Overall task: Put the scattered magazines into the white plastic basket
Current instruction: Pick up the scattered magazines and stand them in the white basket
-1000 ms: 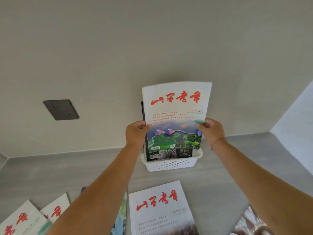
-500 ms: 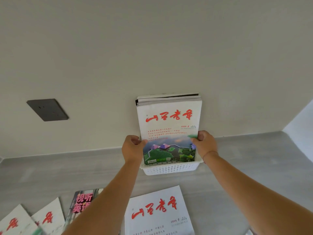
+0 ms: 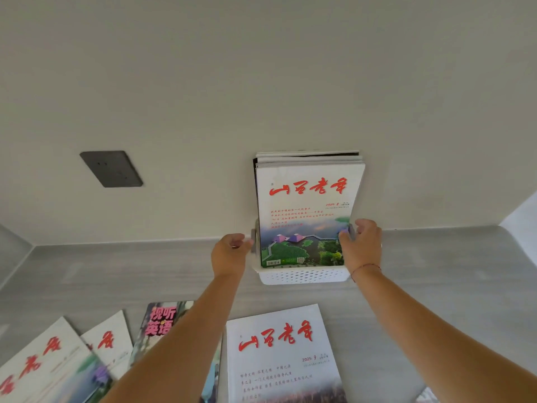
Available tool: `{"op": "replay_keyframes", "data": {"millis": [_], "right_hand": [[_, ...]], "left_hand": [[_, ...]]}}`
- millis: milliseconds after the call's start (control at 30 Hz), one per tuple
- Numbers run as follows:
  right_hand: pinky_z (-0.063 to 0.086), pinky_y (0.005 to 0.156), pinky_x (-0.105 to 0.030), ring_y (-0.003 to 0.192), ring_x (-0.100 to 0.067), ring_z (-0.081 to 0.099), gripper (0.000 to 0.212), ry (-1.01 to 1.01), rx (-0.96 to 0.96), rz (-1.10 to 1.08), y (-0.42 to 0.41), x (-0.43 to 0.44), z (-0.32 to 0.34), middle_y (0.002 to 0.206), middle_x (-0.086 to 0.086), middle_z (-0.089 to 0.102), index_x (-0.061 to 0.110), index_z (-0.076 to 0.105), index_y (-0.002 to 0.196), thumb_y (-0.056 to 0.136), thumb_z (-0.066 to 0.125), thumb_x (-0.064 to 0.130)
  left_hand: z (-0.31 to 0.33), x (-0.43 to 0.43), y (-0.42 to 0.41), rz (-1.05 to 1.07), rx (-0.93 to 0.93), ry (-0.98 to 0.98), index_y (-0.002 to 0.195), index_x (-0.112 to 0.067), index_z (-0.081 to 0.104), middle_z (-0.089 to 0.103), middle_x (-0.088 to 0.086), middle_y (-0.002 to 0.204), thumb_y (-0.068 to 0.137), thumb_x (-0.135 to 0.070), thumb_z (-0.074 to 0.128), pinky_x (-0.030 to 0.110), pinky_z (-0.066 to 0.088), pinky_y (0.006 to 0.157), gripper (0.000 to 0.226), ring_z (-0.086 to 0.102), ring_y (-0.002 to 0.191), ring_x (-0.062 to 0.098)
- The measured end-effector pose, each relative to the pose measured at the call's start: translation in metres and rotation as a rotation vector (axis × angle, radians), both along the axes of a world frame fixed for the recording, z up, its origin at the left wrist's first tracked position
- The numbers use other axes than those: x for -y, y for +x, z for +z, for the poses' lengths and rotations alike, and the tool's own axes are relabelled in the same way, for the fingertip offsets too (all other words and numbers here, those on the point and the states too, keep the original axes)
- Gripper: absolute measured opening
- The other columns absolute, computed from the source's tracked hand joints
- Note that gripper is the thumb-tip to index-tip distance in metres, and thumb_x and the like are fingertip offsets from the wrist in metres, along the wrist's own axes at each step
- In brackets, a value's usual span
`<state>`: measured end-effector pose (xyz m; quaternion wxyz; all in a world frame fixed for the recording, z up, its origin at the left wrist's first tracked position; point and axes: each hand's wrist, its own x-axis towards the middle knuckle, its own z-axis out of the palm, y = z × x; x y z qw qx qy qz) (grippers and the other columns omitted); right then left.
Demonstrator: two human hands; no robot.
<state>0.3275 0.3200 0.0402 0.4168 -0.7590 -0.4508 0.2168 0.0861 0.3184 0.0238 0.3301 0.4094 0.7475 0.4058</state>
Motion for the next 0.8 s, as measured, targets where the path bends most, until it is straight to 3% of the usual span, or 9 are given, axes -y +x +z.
{"op": "replay_keyframes", "data": {"millis": [67, 200, 300, 433, 567, 633, 700, 733, 800], "right_hand": [[0.049, 0.072, -0.033, 0.086, -0.024, 0.052, 0.009, 0.049, -0.005, 0.047, -0.011, 0.017, -0.001, 0.107, -0.018, 0.056, 0.009, 0.050, 0.086, 0.083, 0.058, 0.010], [0.046, 0.078, -0.028, 0.094, -0.020, 0.054, 0.027, -0.017, -0.123, 0.135, -0.048, 0.067, -0.017, 0.111, -0.011, 0.053, 0.008, 0.053, 0.108, 0.082, 0.061, 0.009], [0.044, 0.078, -0.025, 0.097, -0.022, 0.054, 0.028, -0.155, -0.191, 0.277, -0.088, 0.106, -0.036, 0.109, -0.010, 0.053, 0.009, 0.050, 0.110, 0.084, 0.059, 0.011], [0.039, 0.065, -0.012, 0.090, -0.014, 0.055, 0.031, -0.319, -0.304, 0.425, -0.143, 0.152, -0.055, 0.108, -0.006, 0.055, 0.009, 0.049, 0.114, 0.085, 0.060, 0.015], [0.040, 0.075, -0.018, 0.090, -0.010, 0.052, 0.027, -0.490, -0.364, 0.530, -0.190, 0.185, -0.071, 0.103, 0.001, 0.052, 0.015, 0.046, 0.111, 0.086, 0.057, 0.018], [0.038, 0.072, -0.019, 0.082, -0.010, 0.049, 0.019, -0.529, -0.319, 0.550, -0.206, 0.194, -0.078, 0.089, 0.003, 0.047, 0.017, 0.042, 0.099, 0.085, 0.057, 0.017], [0.035, 0.061, -0.017, 0.074, -0.009, 0.046, 0.019, -0.538, -0.301, 0.530, -0.215, 0.197, -0.081, 0.082, 0.003, 0.044, 0.017, 0.040, 0.093, 0.084, 0.057, 0.014], [0.036, 0.059, -0.017, 0.078, -0.011, 0.049, 0.021, -0.552, -0.326, 0.516, -0.218, 0.198, -0.082, 0.087, 0.000, 0.048, 0.016, 0.041, 0.096, 0.083, 0.057, 0.013], [0.042, 0.060, -0.019, 0.087, -0.017, 0.056, 0.027, -0.592, -0.386, 0.507, -0.224, 0.198, -0.084, 0.100, -0.005, 0.054, 0.009, 0.045, 0.104, 0.082, 0.059, 0.012]], "left_hand": [[-0.005, 0.021, -0.016, 0.020, 0.003, -0.017, 0.106, -0.011, 0.066, 0.069, 0.005, 0.102, 0.081, -0.024, 0.069, 0.024, 0.042, 0.079, 0.028, 0.057, 0.086, 0.015], [-0.023, 0.075, -0.059, 0.098, 0.007, -0.077, 0.107, -0.011, 0.066, 0.070, 0.006, 0.103, 0.085, -0.026, 0.066, 0.030, 0.048, 0.080, 0.027, 0.062, 0.088, 0.023], [-0.039, 0.119, -0.096, 0.158, -0.040, -0.165, 0.107, -0.012, 0.066, 0.071, 0.008, 0.103, 0.088, -0.025, 0.061, 0.033, 0.051, 0.079, 0.024, 0.063, 0.087, 0.025], [-0.059, 0.172, -0.139, 0.171, -0.128, -0.273, 0.108, -0.010, 0.067, 0.070, 0.013, 0.106, 0.089, -0.026, 0.057, 0.035, 0.052, 0.078, 0.027, 0.064, 0.085, 0.028], [-0.075, 0.204, -0.164, 0.131, -0.116, -0.340, 0.122, -0.015, 0.060, 0.070, 0.008, 0.101, 0.089, -0.014, 0.052, 0.023, 0.043, 0.049, 0.034, 0.054, 0.057, 0.013], [-0.072, 0.207, -0.169, 0.088, -0.157, -0.352, 0.123, -0.013, 0.058, 0.067, 0.008, 0.107, 0.088, -0.011, 0.051, 0.028, 0.050, 0.058, 0.036, 0.060, 0.070, 0.018], [-0.069, 0.205, -0.172, 0.095, -0.193, -0.339, 0.120, -0.011, 0.058, 0.062, 0.009, 0.116, 0.085, -0.013, 0.056, 0.037, 0.052, 0.086, 0.036, 0.061, 0.102, 0.028], [-0.069, 0.204, -0.174, 0.090, -0.193, -0.356, 0.119, -0.010, 0.058, 0.061, 0.009, 0.115, 0.084, -0.012, 0.056, 0.039, 0.050, 0.091, 0.035, 0.059, 0.107, 0.029], [-0.068, 0.202, -0.177, 0.062, -0.122, -0.413, 0.113, -0.008, 0.058, 0.064, 0.009, 0.101, 0.082, -0.006, 0.052, 0.040, 0.054, 0.080, 0.031, 0.062, 0.088, 0.028]]}}
